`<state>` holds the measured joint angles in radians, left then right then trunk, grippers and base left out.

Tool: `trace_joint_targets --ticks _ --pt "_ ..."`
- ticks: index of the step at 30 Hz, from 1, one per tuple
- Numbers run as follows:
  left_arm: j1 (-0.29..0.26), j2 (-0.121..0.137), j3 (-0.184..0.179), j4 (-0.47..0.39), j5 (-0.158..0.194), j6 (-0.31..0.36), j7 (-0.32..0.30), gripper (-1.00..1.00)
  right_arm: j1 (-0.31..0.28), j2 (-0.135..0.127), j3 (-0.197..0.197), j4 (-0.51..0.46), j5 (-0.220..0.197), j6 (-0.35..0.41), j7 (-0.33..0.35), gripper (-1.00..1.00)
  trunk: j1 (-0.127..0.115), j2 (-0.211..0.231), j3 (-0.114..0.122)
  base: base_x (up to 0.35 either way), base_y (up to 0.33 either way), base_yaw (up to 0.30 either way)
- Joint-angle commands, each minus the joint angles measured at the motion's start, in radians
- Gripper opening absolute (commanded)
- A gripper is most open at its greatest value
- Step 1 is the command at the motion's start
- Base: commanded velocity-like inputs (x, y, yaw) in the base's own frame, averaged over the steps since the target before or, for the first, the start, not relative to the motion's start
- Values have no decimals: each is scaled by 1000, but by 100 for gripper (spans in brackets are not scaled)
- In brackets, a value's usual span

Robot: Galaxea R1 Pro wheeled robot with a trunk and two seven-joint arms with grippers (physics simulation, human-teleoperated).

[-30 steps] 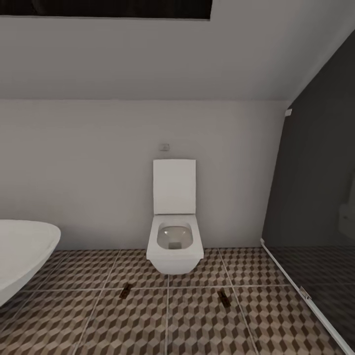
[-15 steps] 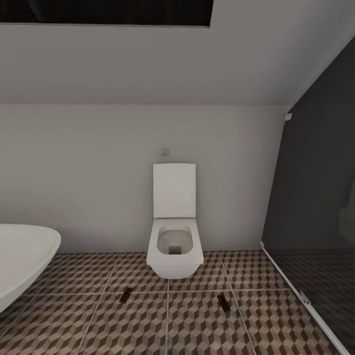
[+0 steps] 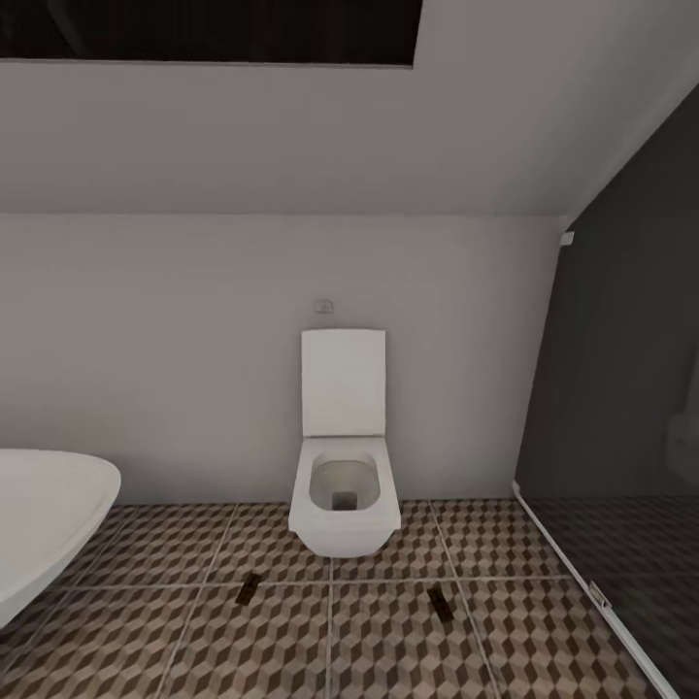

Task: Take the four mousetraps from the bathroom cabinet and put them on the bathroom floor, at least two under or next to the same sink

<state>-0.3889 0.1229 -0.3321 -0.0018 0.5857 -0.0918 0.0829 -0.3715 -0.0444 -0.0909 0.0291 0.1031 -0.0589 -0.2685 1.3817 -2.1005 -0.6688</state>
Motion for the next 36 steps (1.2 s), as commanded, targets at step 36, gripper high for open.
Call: trace_joint_targets --ticks 36 --pt "112 -69 -8 0 6 -3 2 100 117 2 -4 3 107 -6 26 100 -138 252 112 0 0 0"
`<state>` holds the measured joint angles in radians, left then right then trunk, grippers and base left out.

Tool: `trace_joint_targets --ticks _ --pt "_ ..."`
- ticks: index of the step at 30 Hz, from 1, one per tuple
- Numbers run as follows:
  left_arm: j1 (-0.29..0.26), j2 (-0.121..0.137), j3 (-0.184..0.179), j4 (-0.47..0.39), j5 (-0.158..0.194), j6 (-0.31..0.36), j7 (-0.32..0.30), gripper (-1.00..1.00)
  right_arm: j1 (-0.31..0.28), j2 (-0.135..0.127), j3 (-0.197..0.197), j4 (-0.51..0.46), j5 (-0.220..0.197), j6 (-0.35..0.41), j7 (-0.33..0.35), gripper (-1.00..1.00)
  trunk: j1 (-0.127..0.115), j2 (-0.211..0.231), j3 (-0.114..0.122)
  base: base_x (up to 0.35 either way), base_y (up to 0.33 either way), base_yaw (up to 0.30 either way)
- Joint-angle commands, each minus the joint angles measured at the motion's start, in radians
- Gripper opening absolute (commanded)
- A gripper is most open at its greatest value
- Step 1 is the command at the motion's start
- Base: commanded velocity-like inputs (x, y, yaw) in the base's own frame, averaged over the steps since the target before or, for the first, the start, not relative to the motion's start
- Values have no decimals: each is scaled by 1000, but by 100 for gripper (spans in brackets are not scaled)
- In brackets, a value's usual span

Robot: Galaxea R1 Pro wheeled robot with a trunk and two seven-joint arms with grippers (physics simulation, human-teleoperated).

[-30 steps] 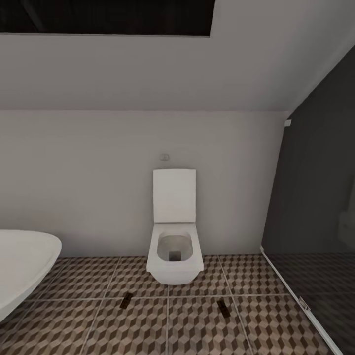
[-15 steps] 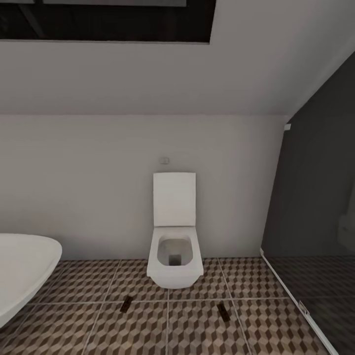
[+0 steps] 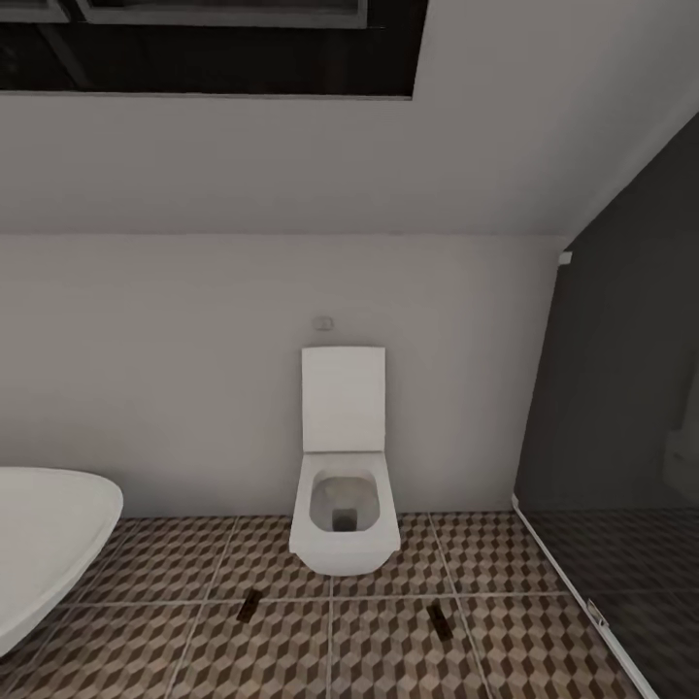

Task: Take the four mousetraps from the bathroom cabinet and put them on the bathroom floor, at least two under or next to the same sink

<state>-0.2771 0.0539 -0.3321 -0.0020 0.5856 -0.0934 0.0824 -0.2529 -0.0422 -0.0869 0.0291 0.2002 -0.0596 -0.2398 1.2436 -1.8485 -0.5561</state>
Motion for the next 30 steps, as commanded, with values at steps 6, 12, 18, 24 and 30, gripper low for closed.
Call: trace_joint_targets --ticks 6,12,18,24,30 --pt "17 -12 -8 -1 6 -3 2 100 22 1 -8 3 19 -6 12 100 -23 42 18 0 0 0" --pt "28 -18 -8 -1 5 -5 2 100 40 7 -9 3 22 -6 32 100 -46 84 37 0 0 0" --pt "36 -26 -8 -1 5 -6 2 100 67 26 -9 3 23 -8 45 100 -69 126 55 0 0 0" --pt "52 -34 -9 -1 3 -11 0 100 88 37 -9 3 24 -18 48 100 -92 168 74 0 0 0" --pt "63 -48 -8 -1 2 -14 -3 100 97 42 -10 3 23 -35 50 100 -115 210 93 0 0 0"
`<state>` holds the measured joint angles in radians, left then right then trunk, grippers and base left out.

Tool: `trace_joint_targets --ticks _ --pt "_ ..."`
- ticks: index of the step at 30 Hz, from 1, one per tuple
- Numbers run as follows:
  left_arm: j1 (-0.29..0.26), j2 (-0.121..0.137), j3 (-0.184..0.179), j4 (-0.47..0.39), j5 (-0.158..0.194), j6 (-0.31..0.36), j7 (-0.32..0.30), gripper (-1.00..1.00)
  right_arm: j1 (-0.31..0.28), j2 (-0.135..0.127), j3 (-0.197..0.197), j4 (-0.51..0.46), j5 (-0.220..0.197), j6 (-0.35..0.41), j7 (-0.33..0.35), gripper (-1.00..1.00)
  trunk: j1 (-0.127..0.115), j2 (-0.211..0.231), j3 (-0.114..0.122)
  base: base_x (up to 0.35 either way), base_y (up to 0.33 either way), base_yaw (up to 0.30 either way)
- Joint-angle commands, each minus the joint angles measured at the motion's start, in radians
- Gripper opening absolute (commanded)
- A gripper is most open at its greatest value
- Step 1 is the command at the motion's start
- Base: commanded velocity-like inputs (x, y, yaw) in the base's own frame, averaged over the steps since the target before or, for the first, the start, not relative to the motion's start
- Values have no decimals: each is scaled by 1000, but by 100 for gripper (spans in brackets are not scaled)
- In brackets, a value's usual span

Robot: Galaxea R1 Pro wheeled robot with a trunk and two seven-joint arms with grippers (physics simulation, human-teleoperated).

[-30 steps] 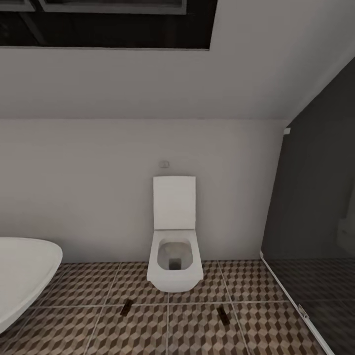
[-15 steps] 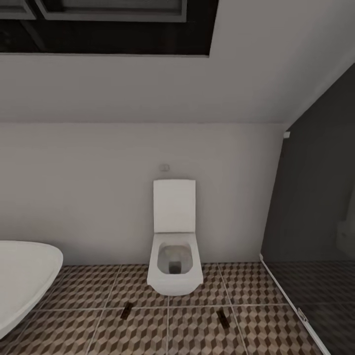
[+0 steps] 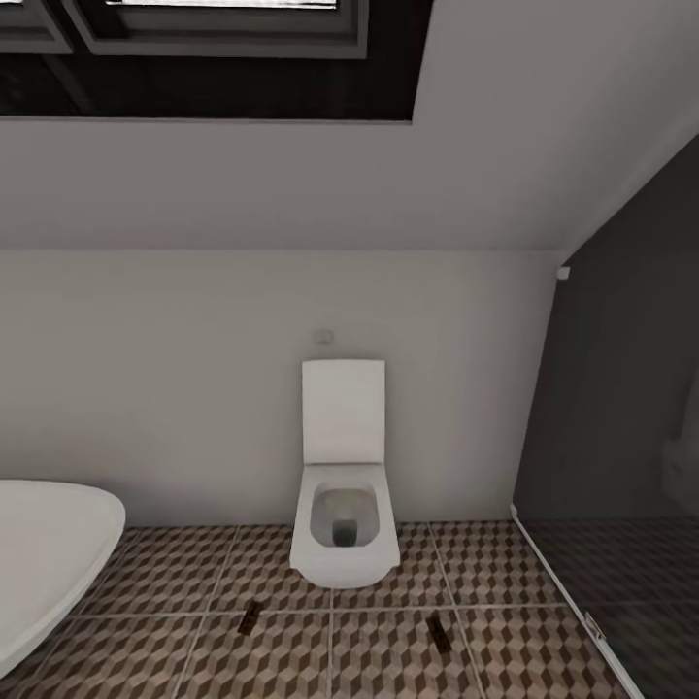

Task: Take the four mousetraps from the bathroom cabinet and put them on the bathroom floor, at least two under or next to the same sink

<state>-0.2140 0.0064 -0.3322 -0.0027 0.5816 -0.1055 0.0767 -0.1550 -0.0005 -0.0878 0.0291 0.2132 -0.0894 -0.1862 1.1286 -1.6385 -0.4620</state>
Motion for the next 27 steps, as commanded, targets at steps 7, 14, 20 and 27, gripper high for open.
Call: trace_joint_targets --ticks 7,14,20,27 --pt "4 -10 -8 0 6 -3 2 100 2 2 -9 4 9 -14 -3 100 -27 49 21 0 0 0" --pt "18 -20 -9 -1 2 -4 2 100 3 3 -9 3 9 -17 -1 100 -54 98 43 0 0 0" --pt "31 -23 -9 -2 0 -20 2 100 3 3 -8 3 9 -18 0 100 -77 140 62 0 0 0" --pt "35 -30 -9 -1 0 -36 2 100 3 4 -8 3 10 -18 7 100 -104 189 84 0 0 0"
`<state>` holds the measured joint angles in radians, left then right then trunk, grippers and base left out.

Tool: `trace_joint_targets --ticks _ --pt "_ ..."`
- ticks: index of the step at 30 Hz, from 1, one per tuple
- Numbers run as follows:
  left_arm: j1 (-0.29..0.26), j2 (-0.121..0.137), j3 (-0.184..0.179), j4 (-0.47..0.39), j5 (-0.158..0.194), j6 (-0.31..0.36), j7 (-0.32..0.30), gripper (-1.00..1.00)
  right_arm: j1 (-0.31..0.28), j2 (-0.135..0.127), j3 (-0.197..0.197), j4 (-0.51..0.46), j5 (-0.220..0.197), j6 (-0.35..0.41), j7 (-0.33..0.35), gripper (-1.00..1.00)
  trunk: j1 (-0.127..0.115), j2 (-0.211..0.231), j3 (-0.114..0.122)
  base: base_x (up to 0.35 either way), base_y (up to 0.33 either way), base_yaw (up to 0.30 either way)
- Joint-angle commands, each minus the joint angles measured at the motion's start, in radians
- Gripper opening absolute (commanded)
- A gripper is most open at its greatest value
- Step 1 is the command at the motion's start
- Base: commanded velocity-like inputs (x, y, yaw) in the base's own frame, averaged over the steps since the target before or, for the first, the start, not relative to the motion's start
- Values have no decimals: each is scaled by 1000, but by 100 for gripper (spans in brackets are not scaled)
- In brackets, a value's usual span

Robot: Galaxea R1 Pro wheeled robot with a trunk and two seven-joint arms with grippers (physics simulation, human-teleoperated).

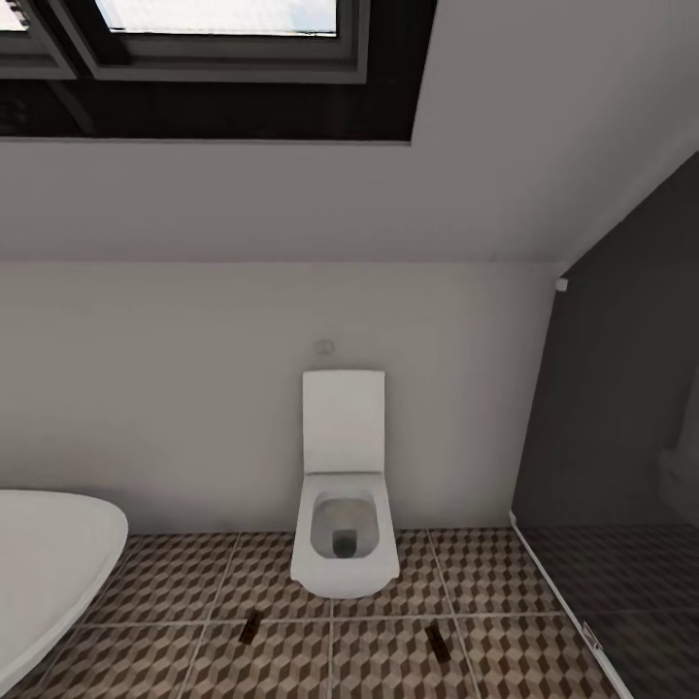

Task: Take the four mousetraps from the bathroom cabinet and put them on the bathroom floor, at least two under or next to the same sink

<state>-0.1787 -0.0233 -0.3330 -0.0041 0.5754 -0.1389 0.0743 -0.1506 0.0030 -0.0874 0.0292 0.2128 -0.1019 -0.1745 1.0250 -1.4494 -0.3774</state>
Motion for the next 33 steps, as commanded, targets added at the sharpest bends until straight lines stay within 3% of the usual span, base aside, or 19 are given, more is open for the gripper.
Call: trace_joint_targets --ticks 1,14,33 --pt "0 -2 -9 0 6 -4 4 100 -1 0 -9 3 10 -5 -1 100 0 0 -1 0 0 0" --pt "1 -8 -9 0 7 -8 4 100 -1 -6 -12 3 7 7 47 100 0 0 -1 0 0 0" --pt "1 -7 -9 0 7 -8 4 100 -1 -6 -16 3 5 10 56 100 0 0 -1 0 0 0"
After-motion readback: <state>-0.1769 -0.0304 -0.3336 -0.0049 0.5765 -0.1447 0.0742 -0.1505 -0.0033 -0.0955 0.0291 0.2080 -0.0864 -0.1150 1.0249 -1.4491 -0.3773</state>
